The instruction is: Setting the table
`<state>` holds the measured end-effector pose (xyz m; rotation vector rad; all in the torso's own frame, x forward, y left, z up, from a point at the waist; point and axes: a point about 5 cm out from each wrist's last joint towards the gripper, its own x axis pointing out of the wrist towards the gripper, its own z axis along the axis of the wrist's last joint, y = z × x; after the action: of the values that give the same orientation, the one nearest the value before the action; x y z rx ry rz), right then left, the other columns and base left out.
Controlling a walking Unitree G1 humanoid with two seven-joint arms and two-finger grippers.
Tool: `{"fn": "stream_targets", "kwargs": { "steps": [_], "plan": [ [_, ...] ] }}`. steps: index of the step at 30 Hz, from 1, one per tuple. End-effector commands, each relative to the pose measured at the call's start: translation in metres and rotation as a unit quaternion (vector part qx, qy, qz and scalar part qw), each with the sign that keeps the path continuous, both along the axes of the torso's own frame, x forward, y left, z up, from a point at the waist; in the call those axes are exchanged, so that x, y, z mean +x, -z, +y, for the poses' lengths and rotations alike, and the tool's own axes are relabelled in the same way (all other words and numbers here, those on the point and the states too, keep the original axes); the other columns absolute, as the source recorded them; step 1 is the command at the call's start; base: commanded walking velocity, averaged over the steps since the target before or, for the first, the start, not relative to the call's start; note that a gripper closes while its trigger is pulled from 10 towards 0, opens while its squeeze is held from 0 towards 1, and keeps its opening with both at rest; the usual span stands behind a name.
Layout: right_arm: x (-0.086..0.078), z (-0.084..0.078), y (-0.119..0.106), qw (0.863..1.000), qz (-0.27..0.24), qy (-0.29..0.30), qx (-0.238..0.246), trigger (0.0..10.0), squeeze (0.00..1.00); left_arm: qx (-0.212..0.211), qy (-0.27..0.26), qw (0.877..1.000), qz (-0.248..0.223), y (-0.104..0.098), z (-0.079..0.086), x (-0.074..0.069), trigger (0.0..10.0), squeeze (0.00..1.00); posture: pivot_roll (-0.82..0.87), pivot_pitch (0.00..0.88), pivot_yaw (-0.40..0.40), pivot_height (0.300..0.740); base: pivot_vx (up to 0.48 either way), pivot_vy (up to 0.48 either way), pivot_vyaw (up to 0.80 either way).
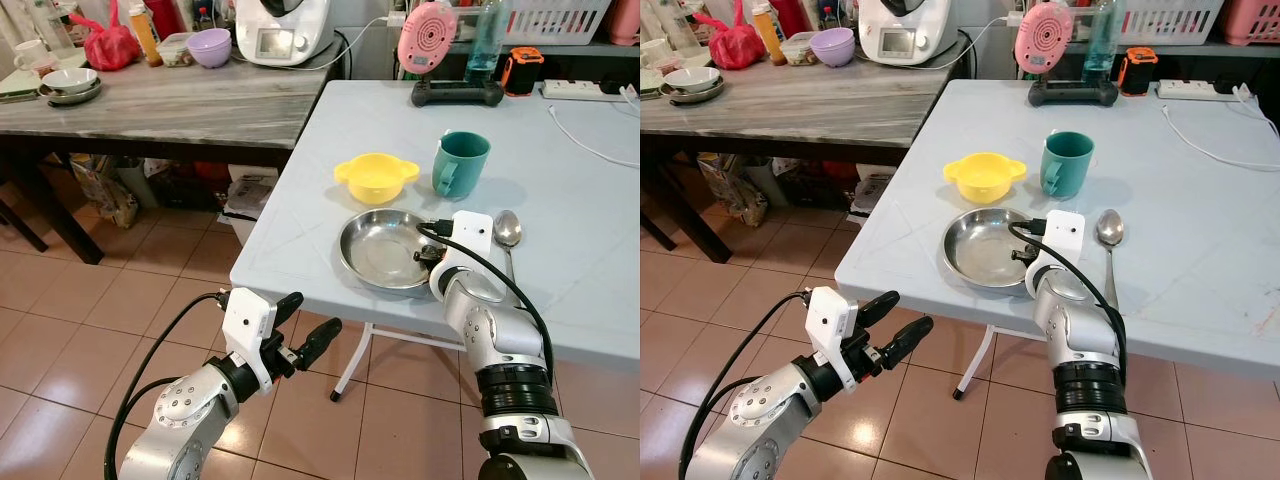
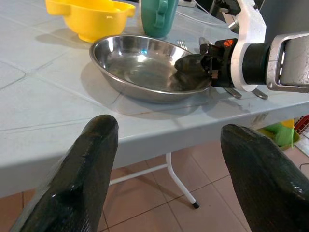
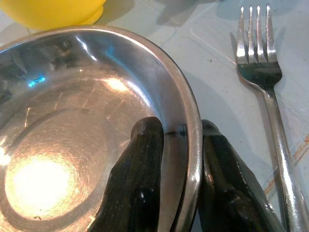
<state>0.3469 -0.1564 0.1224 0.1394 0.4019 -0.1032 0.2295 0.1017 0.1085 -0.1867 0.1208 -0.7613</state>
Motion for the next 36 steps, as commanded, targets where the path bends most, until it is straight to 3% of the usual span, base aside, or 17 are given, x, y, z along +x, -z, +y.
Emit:
{"fn": "stream_targets", "kwargs": {
  "steps": [1, 10, 14, 16, 23, 24, 25, 26, 36],
  "plan": [
    [-0.002, 0.003, 0.006, 1.000, 0.018, 0.000, 0.004, 0.0, 0.00, 0.002, 0.001, 1.000, -0.005, -0.003, 0.001, -0.002, 10.0, 0.00, -0.10, 0.049, 0.075, 0.740, 0.000, 0.000, 0.00],
    [-0.004, 0.002, 0.007, 0.999, 0.021, 0.007, 0.023, 0.0, 0.00, 0.010, -0.020, 1.000, -0.010, -0.002, 0.005, 0.002, 10.0, 0.00, -0.10, 0.049, 0.076, 0.740, 0.000, 0.000, 0.00],
    [-0.005, 0.000, 0.006, 0.999, 0.013, 0.010, 0.037, 0.0, 0.00, 0.020, -0.080, 0.996, -0.017, -0.001, 0.018, 0.012, 10.0, 0.00, -0.10, 0.046, 0.076, 0.740, 0.000, 0.000, 0.00],
    [-0.007, 0.001, 0.003, 0.999, -0.009, 0.002, 0.053, 0.0, 0.00, 0.029, -0.136, 0.990, -0.021, 0.000, 0.032, 0.020, 10.0, 0.00, -0.10, 0.045, 0.077, 0.740, 0.000, 0.000, 0.00],
    [-0.015, 0.007, -0.007, 0.993, -0.060, -0.017, 0.099, 0.0, 0.00, 0.028, -0.230, 0.973, -0.018, 0.002, 0.060, 0.031, 10.0, 0.00, -0.10, 0.044, 0.078, 0.740, 0.000, 0.000, 0.00],
    [-0.017, 0.006, -0.010, 0.992, -0.077, -0.018, 0.101, 1.9, 0.00, 0.027, -0.245, 0.969, -0.019, 0.001, 0.066, 0.033, 10.0, 0.00, -0.10, 0.045, 0.077, 0.740, 0.000, 0.000, 0.00],
    [-0.018, 0.006, -0.011, 0.991, -0.084, -0.018, 0.103, 1.9, 0.00, 0.026, -0.249, 0.968, -0.020, 0.001, 0.067, 0.034, 10.0, 0.00, -0.10, 0.045, 0.077, 0.740, 0.000, 0.000, 0.00],
    [-0.019, 0.004, -0.013, 0.991, -0.095, -0.018, 0.096, 9.8, 0.00, 0.024, -0.257, 0.966, -0.020, 0.001, 0.070, 0.035, 10.0, 0.00, -0.10, 0.044, 0.076, 0.740, 0.000, 0.000, 0.00],
    [-0.028, -0.005, -0.027, 0.984, -0.162, -0.005, 0.072, 10.0, 0.00, 0.011, -0.280, 0.959, -0.029, -0.002, 0.075, 0.044, 10.0, 0.00, -0.11, 0.044, 0.077, 0.740, 0.000, 0.000, 0.00]
  ]
}}
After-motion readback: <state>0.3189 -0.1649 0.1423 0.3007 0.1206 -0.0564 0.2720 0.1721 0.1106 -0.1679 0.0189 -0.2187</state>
